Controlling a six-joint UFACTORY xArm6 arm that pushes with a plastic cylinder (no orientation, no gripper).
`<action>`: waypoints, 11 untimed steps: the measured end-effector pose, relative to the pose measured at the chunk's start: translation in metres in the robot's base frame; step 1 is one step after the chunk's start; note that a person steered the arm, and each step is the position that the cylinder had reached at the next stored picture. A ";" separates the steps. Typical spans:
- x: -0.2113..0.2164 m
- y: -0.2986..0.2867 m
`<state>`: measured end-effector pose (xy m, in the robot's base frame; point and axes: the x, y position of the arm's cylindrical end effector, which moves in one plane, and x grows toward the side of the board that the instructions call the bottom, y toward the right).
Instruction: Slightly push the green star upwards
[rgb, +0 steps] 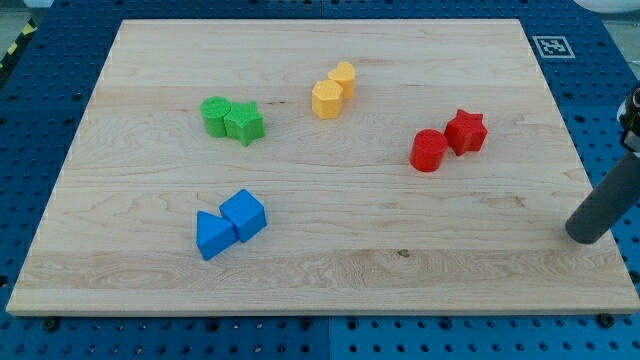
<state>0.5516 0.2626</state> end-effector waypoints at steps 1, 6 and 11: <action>0.000 0.000; -0.065 -0.219; -0.118 -0.357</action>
